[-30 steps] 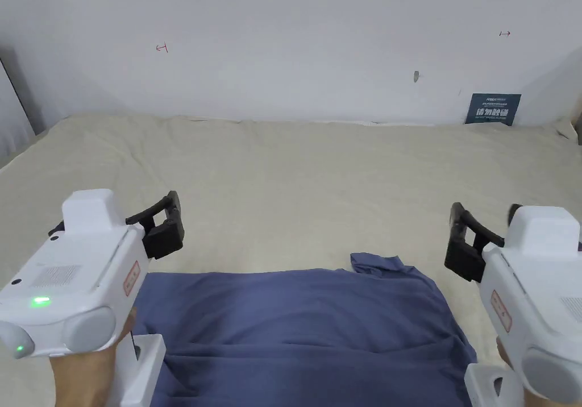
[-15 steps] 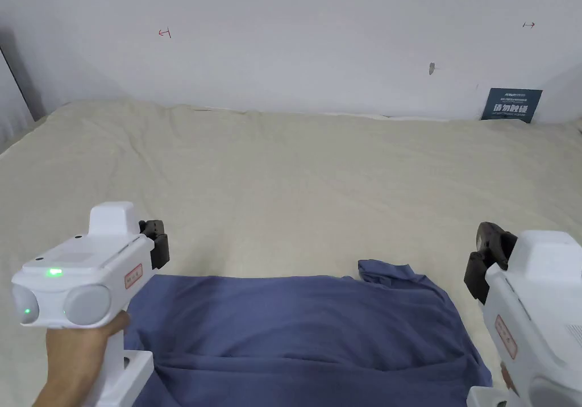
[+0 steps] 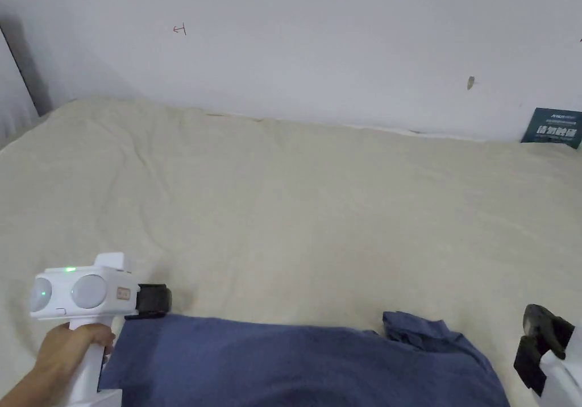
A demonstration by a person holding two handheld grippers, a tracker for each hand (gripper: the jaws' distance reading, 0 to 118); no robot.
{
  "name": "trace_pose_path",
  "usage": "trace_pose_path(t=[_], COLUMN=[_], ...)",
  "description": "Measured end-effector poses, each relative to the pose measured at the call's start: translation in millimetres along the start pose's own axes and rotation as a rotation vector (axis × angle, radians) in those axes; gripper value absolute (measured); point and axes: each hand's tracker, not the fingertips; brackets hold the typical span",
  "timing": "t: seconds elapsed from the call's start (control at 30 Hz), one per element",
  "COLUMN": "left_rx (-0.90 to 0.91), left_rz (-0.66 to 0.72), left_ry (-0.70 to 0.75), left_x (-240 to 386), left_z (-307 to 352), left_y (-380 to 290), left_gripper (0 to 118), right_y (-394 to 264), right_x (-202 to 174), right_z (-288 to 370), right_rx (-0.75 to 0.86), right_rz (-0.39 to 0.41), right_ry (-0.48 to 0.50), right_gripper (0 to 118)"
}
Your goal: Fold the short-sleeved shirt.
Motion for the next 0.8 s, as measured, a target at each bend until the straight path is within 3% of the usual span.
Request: trace_pose_path(t=[0.07, 0.17, 0.27, 0.33, 0.37, 0.4, 0.47, 0.5, 0.53, 0.6, 0.73, 0.8], left_rx=[-0.014, -0.081, -0.047, -0.041, -0.03, -0.02, -0.029, -0.026, -0.014, 0.061, 0.073, 0.077], left_rz=[0.02, 0.014, -0.062, -0.052, -0.071, -0.091, -0.125, -0.126, -0.118, -0.085, -0.105, -0.108], left_ry=[-0.009, 0.004, 0.033, 0.017, -0.001, 0.003, -0.001, 0.008, 0.007, -0.027, -0.077, -0.085], left_x=[-9, -13, 12, 8, 10, 14, 20, 21, 20, 14, 12, 9], left_z=[-26, -56, -34, -40, -39, -38, -32, -29, -24, -18, 0, 4], left_y=[1, -1, -19, -15, -14, -14, -15, -16, -16, -13, -13, -13], left_gripper=[101, 72, 60, 30, 12, 5, 4, 4, 4, 4, 4, 4], right_y=[-4, -10, -15, -18, -21, -23, -31, -38, -44, -60, -83, -94], right_x=[2, 6, 13, 19, 22, 25, 30, 32, 34, 35, 33, 34], right_z=[-14, -31, -47, -61, -71, -83, -110, -125, -136, -160, -201, -216], right_rx=[-0.022, -0.052, -0.088, -0.126, -0.151, -0.203, -0.308, -0.368, -0.395, -0.457, -0.566, -0.601], right_rz=[0.004, -0.005, -0.027, -0.034, -0.04, -0.045, -0.061, -0.063, -0.084, -0.086, -0.031, -0.028], right_ry=[-0.01, -0.018, -0.026, -0.029, -0.03, -0.028, -0.001, 0.007, 0.009, 0.008, -0.036, -0.002], right_gripper=[2, 2, 2, 4, 13, 22, 35, 60, 75, 96, 97, 86])
